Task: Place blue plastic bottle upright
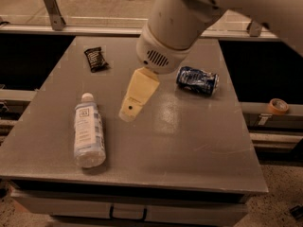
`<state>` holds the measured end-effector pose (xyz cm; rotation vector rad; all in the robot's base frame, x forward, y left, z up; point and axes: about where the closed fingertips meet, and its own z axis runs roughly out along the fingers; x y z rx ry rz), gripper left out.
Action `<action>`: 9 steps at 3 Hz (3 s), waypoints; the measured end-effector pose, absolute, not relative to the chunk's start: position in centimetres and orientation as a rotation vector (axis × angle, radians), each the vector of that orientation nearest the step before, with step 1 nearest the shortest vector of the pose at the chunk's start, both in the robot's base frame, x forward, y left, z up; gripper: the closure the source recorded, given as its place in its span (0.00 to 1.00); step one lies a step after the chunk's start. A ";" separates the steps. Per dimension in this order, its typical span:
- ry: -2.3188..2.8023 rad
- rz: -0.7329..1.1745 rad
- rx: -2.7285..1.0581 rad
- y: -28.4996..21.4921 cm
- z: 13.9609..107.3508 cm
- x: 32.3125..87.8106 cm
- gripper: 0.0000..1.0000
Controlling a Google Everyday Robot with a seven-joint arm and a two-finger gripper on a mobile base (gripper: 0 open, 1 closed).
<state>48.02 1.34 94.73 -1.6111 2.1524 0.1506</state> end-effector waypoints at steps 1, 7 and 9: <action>2.186 0.195 -1.460 4.9 93.1 50.7 0.00; 2.715 0.419 -0.694 16.0 83.5 51.4 0.18; 2.758 0.366 -0.667 16.3 83.2 50.9 0.64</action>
Offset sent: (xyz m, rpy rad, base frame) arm 0.0904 0.0824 -0.0532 0.2967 0.0867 -0.5199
